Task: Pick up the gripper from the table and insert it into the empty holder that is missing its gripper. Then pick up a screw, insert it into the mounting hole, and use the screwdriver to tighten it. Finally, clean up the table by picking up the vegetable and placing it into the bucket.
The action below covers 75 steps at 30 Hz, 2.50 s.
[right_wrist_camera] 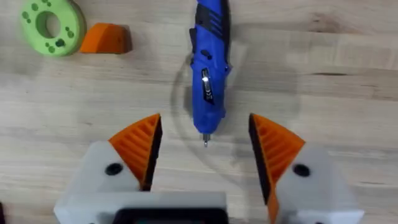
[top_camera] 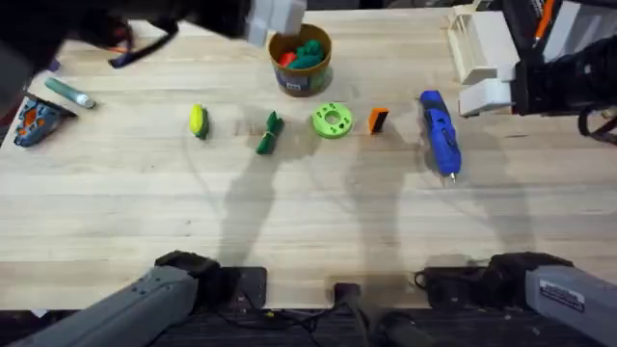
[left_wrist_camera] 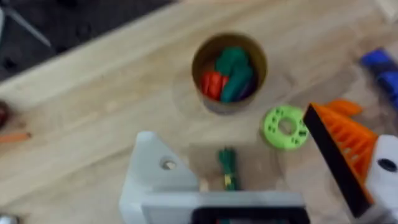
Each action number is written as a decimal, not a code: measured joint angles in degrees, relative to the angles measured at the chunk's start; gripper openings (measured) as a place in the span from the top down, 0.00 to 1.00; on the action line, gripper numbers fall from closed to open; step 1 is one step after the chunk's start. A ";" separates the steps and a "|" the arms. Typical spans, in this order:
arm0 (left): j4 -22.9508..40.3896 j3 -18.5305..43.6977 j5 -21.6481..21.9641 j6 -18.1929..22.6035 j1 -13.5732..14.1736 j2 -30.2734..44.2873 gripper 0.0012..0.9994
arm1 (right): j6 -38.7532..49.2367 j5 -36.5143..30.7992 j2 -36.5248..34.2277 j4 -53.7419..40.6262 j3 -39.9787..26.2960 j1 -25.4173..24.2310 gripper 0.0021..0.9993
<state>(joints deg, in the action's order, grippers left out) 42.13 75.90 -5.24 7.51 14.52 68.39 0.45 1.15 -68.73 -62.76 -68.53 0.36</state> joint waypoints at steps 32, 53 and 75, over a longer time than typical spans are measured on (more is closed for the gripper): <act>-48.16 -57.14 -19.24 -4.68 -18.64 -47.56 0.01 | -0.01 0.00 0.00 -0.02 0.00 0.00 0.20; -53.77 -75.51 -35.64 -13.35 -16.60 -68.09 0.01 | 0.00 0.00 0.00 -0.01 0.00 0.00 0.20; -36.17 -75.54 -57.09 -11.29 -16.70 -68.08 0.01 | 0.00 0.00 0.00 -0.01 0.00 0.00 0.20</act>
<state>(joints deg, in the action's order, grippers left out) 5.97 0.35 -62.33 -3.79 -2.17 0.31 0.45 1.15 -68.73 -62.77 -68.53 0.36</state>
